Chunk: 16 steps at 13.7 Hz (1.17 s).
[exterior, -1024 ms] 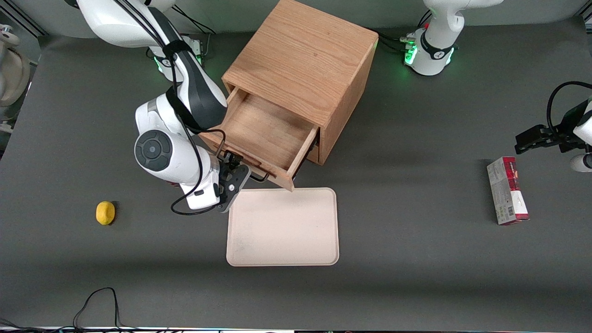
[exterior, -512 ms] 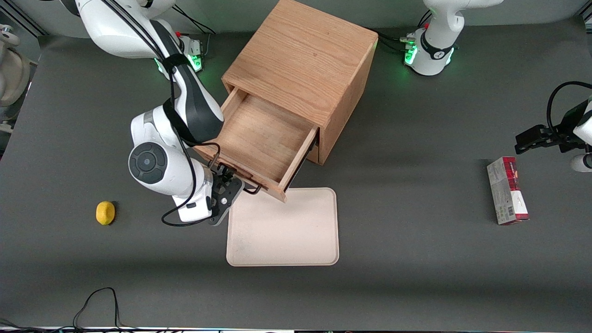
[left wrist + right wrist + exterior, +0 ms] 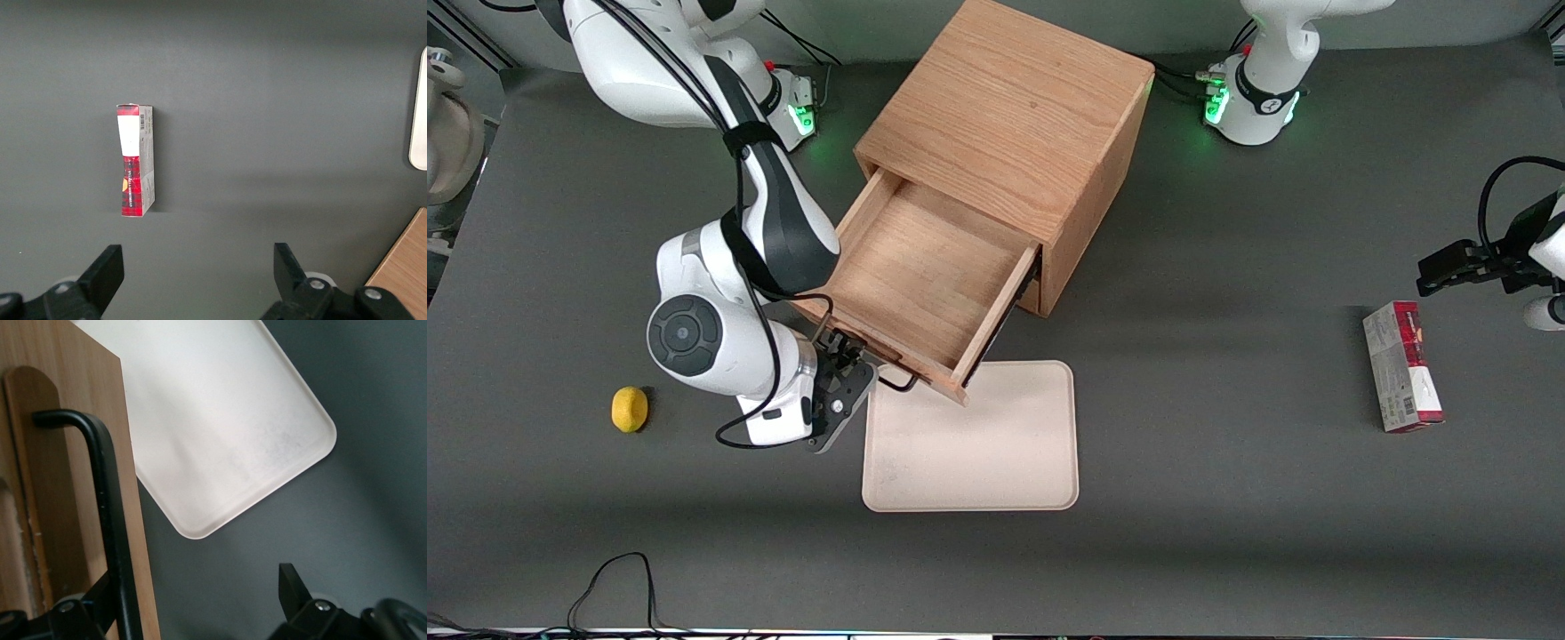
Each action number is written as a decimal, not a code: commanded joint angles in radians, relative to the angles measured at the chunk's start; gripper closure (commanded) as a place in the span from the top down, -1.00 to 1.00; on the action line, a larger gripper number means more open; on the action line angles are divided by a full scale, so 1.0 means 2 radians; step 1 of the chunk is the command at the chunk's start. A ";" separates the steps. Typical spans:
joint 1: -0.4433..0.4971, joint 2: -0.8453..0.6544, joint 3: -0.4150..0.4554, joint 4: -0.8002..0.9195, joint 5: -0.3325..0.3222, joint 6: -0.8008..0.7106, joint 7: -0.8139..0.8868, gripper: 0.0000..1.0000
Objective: Open upper drawer
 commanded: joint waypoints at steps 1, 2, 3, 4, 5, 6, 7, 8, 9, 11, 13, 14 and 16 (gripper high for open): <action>-0.007 0.020 0.002 0.036 -0.012 -0.014 0.010 1.00; -0.009 0.022 0.002 0.041 -0.012 -0.015 0.010 1.00; -0.008 0.023 0.002 0.041 -0.012 -0.015 0.011 1.00; -0.008 0.021 0.003 0.041 -0.011 -0.016 0.015 1.00; -0.008 0.018 0.003 0.043 -0.011 -0.024 0.021 1.00; -0.008 0.014 0.004 0.048 -0.010 -0.037 0.024 1.00; -0.008 0.013 0.004 0.061 -0.011 -0.052 0.027 1.00; -0.008 0.012 0.004 0.077 -0.010 -0.072 0.034 1.00; -0.008 0.012 0.003 0.097 -0.009 -0.093 0.035 1.00; -0.009 0.002 -0.001 0.118 -0.010 -0.123 0.036 1.00; -0.017 -0.019 -0.003 0.117 -0.011 -0.125 0.037 1.00; -0.027 -0.033 -0.002 0.115 -0.011 -0.135 0.050 1.00; -0.049 -0.056 -0.002 0.115 -0.012 -0.160 0.101 1.00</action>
